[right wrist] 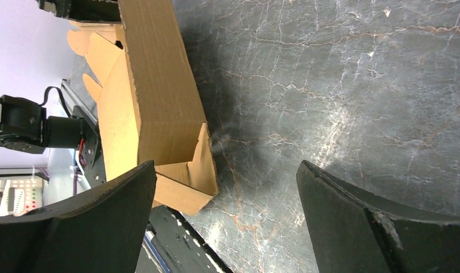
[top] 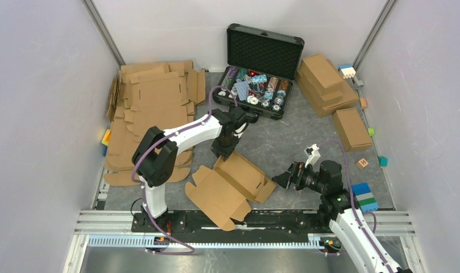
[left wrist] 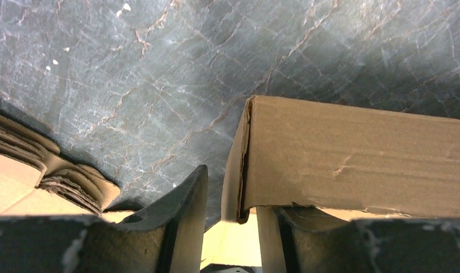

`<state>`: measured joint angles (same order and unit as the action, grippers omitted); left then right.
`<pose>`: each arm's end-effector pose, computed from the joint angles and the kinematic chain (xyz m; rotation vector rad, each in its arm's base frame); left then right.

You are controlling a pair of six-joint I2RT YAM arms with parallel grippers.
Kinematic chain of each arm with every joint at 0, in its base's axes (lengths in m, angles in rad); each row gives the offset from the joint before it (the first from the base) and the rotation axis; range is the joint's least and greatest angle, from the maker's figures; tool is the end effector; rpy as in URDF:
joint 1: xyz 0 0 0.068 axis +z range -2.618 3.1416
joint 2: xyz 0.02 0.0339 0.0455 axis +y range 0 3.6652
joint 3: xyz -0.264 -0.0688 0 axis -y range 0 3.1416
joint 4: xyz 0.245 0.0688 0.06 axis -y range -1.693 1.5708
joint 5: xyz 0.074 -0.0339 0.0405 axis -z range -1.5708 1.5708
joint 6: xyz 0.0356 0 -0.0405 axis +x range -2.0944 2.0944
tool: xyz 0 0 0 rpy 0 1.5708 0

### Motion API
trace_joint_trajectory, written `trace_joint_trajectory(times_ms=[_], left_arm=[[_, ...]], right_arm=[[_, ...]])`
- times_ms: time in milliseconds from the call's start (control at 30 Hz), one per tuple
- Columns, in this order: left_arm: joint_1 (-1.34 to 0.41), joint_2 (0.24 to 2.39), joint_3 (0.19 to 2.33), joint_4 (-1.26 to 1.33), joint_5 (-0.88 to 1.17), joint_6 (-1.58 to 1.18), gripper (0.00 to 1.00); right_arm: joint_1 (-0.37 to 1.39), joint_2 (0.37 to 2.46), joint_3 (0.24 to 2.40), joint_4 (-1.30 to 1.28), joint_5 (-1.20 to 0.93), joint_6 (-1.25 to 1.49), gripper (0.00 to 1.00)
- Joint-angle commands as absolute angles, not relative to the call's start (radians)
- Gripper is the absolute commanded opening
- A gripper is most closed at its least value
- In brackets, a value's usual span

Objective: Fold the paper box

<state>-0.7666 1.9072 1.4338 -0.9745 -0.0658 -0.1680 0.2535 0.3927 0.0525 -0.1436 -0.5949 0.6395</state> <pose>0.2652 -0.2522 0.1957 0.8794 2.8706 0.0050 0.1099 0.0491 0.1412 0.0214 2.1685 1.1459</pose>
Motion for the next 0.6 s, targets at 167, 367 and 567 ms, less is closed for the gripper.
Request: trace_joint_trajectory(times_ms=[167,367,567], left_arm=[[-0.761,1.660,1.232,-0.764,-0.099,-0.242,0.42],[-0.761,1.469,1.006,-0.500,-0.124,-0.293,0.31],[-0.761,1.354,0.849,-0.354,-0.157,-0.310,0.03]], right_arm=[[0.263,0.487,0.270,-0.225,-0.572,0.415,0.97],[0.334,0.611,0.411,-0.209,-0.502,0.352,0.90],[0.550,0.707,0.477,-0.146,-0.367,0.364,0.86]])
